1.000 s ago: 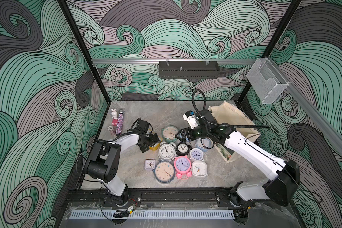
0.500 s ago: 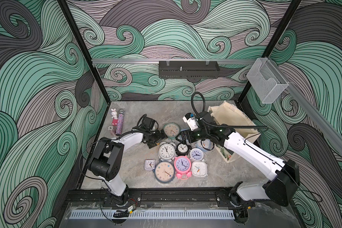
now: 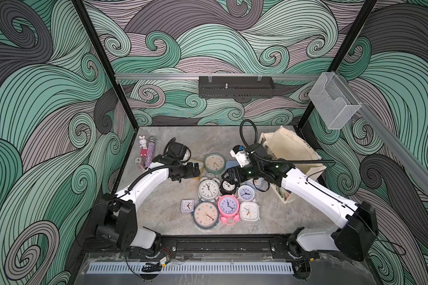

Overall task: Put the alarm clock into the canvas bag
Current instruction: Move the alarm to the center of the board, then pick up the alarm from the center of the board.

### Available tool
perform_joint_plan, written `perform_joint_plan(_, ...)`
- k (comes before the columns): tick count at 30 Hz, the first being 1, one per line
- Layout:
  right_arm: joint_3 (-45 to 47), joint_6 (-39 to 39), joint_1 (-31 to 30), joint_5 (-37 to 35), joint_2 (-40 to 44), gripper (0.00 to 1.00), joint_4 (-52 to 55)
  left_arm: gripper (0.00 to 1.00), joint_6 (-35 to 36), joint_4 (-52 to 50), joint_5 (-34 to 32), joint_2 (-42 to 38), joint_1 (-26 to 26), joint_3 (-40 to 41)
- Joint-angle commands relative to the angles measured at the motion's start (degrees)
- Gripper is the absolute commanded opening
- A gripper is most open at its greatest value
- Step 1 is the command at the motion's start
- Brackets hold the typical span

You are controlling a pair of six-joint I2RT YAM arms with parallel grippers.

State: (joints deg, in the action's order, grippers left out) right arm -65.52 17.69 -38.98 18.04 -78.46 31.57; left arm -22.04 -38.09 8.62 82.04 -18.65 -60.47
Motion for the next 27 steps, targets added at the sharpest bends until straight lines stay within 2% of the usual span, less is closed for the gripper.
perform_joint_plan(1, 0.82, 1.01, -0.46, 1.03, -0.56, 1.0, -2.55, 0.99, 8.71, -3.66, -4.22, 2.86, 2.17, -1.56)
perform_joint_plan(6, 2.84, 2.07, -1.66, 3.46, 0.4, 1.0, -4.25, 0.99, 17.03, -7.8, -7.39, 7.93, 2.46, -4.18)
perform_joint_plan(12, 4.34, 1.96, -2.15, 5.29, 1.17, 1.0, -3.97, 0.99, 21.47, -4.34, -7.93, 12.04, 2.66, -3.83)
perform_joint_plan(18, 5.24, 1.52, -2.59, 5.78, 1.9, 1.0, -3.25, 0.99, 24.04, -4.12, -8.77, 17.75, 2.66, -6.77)
perform_joint_plan(27, 4.9, 0.59, -2.59, 5.77, 1.29, 1.0, -2.58, 0.99, 24.1, -1.44, -10.51, 22.68, 2.59, -10.32)
